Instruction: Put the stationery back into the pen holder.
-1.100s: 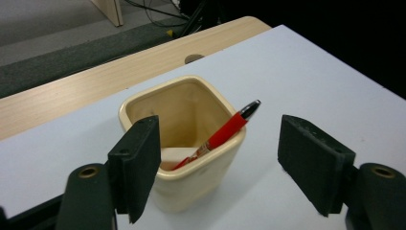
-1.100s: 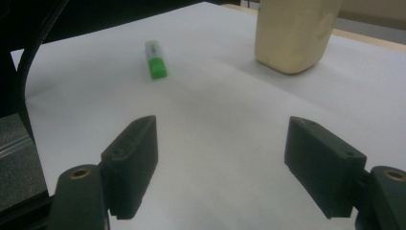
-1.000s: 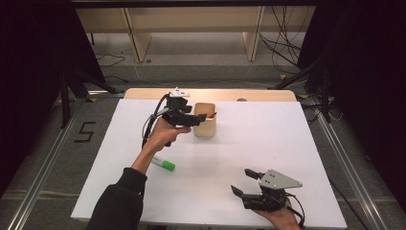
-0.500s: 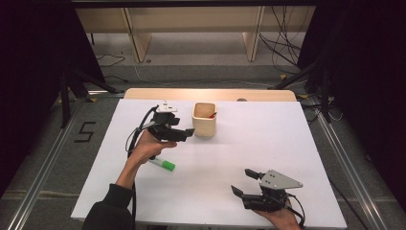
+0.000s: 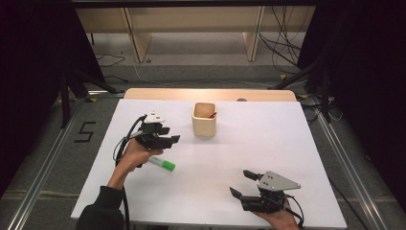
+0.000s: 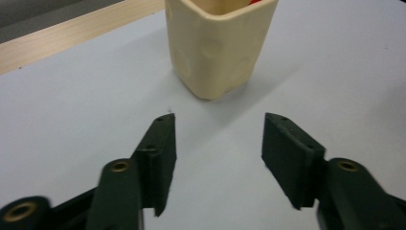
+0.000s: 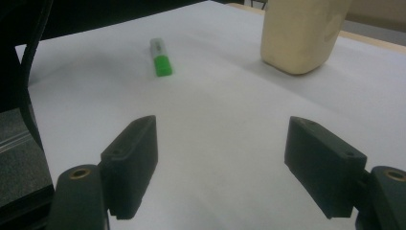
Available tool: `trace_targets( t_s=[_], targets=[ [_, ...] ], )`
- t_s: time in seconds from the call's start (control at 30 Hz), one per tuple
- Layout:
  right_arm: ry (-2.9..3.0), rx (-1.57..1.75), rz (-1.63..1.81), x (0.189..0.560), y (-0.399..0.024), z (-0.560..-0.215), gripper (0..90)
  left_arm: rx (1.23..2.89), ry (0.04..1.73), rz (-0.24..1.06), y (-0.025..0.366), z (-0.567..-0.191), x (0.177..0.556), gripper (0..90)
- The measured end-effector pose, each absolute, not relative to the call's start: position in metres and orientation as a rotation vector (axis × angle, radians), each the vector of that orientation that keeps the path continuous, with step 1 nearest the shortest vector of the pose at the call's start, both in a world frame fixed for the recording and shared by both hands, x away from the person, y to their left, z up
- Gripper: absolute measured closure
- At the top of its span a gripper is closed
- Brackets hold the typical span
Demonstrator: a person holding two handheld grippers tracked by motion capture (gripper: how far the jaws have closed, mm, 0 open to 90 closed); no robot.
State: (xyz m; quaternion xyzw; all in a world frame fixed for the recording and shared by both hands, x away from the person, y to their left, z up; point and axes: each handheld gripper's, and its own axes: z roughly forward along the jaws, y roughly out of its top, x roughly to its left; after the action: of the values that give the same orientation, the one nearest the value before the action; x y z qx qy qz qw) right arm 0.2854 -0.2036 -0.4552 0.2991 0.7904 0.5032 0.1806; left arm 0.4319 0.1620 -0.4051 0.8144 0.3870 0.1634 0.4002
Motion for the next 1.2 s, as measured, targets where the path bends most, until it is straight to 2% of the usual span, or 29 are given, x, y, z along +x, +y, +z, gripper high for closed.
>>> trace_targets(
  t_s=[0.2,0.27,0.3,0.9,1.2],
  targets=[
    [2.233,0.846,1.422,0.285,-0.204,-0.455,27.6,2.104,1.044,0.436,0.172,-0.417,0.436,79.9],
    [2.231,0.846,1.423,0.285,-0.204,-0.455,27.6,2.105,1.073,0.446,0.176,-0.421,0.438,87.8],
    [2.23,0.845,1.421,0.285,-0.204,-0.455,27.6,2.114,1.086,0.444,0.179,-0.423,0.439,89.0],
    [2.231,0.86,1.424,0.286,-0.204,-0.456,24.9,2.262,1.188,0.419,0.198,-0.465,0.447,89.1],
    [2.223,0.872,1.431,0.286,-0.205,-0.455,22.0,2.317,1.207,0.397,0.2,-0.474,0.447,89.1]
  ],
)
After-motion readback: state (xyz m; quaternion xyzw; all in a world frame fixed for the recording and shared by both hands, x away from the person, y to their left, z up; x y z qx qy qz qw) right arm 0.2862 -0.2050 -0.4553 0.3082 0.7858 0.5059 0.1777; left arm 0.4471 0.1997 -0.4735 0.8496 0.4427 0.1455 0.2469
